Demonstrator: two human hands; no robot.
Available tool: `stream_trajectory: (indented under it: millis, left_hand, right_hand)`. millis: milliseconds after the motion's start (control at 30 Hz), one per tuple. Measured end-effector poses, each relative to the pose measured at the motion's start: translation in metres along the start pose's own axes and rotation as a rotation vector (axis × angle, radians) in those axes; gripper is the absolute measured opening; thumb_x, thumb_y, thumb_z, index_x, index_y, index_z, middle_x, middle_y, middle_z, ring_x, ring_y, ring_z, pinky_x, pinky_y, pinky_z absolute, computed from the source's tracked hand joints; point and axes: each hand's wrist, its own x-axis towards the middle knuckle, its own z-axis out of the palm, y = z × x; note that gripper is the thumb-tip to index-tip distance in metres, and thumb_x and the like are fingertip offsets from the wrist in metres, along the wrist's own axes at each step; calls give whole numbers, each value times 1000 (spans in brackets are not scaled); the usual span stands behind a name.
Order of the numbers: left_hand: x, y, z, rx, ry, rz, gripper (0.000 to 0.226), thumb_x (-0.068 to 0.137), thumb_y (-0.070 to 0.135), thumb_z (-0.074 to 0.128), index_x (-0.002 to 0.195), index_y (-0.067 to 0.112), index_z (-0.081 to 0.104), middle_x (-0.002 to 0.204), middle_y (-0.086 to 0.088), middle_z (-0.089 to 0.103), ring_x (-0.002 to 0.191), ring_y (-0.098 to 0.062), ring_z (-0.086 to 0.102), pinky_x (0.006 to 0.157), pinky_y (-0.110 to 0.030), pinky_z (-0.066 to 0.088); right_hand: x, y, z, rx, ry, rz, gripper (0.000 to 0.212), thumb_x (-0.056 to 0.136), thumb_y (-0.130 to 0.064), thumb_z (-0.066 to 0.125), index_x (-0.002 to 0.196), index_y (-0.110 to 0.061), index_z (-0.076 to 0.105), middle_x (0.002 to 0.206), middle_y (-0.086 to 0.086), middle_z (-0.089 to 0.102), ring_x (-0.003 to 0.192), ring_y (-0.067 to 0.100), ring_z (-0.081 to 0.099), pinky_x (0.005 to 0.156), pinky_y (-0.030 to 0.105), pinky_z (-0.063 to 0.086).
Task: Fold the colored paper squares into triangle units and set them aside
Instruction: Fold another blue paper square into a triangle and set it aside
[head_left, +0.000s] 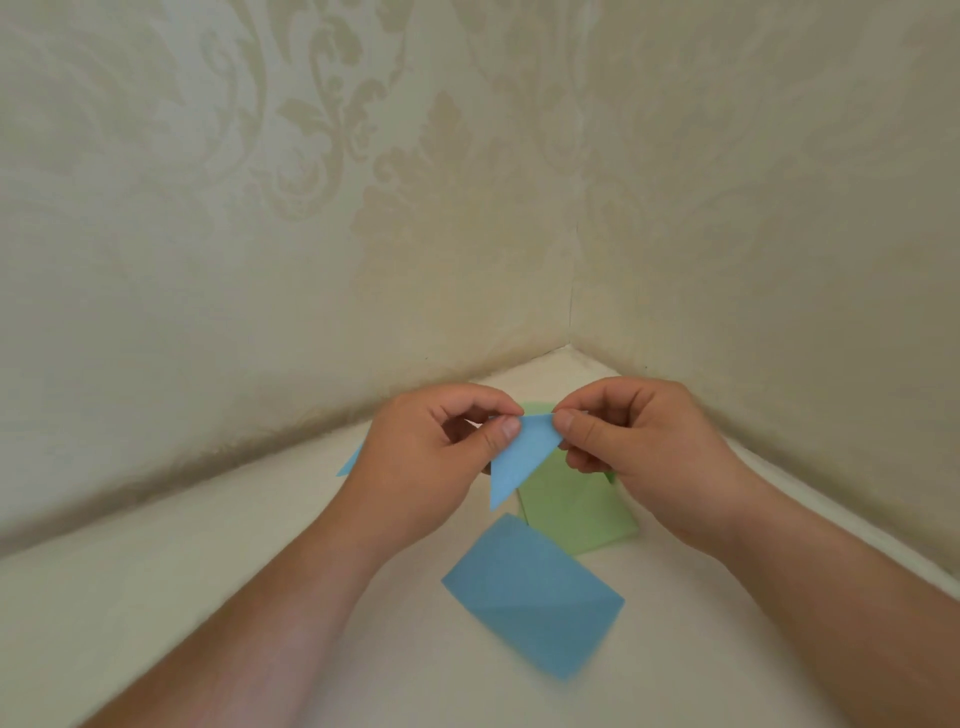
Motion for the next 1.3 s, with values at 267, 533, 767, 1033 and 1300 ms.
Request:
stream_trajectory:
  millis: [267, 533, 767, 1033, 1300]
  left_hand:
    - [-7, 7, 2, 334, -50, 186, 10, 90, 23, 78, 86, 32, 77, 84, 21, 71, 86, -4, 65, 67, -10, 40]
    - [-6, 5, -1, 300, -42, 229, 12, 90, 18, 76, 83, 28, 76, 80, 14, 70, 82, -12, 65, 67, -18, 44]
    - [-4, 3, 2, 397, 9, 392, 11, 88, 16, 76, 84, 26, 75, 79, 16, 66, 83, -11, 64, 73, -24, 49]
    - [-2, 6, 1, 530, 103, 613, 9, 87, 9, 76, 84, 17, 74, 82, 11, 66, 78, -7, 61, 67, -31, 49]
    - [-1, 3, -8, 513, 184, 549, 6, 92, 19, 76, 88, 23, 77, 85, 15, 69, 79, -5, 65, 70, -31, 53]
  right_hand:
    - [-6, 1, 2, -301, -27, -138, 15, 87, -21, 81, 74, -27, 78, 66, -3, 71, 58, 10, 60, 52, 18, 43]
    - [-4, 4, -1, -273, -58, -224, 12, 90, -22, 77, 80, -28, 77, 72, -4, 71, 61, 14, 56, 56, 29, 45]
    - [-5, 5, 2, -258, -77, -251, 15, 90, -18, 78, 76, -23, 75, 66, -9, 67, 55, 4, 47, 52, 16, 38]
    - [-7, 3, 5, -212, -57, -300, 14, 90, -19, 78, 77, -21, 74, 63, -10, 65, 52, 2, 47, 50, 15, 37]
    - [-4, 1, 2, -161, 32, -266, 16, 92, -15, 75, 77, -19, 70, 63, -4, 64, 48, 2, 45, 47, 16, 35]
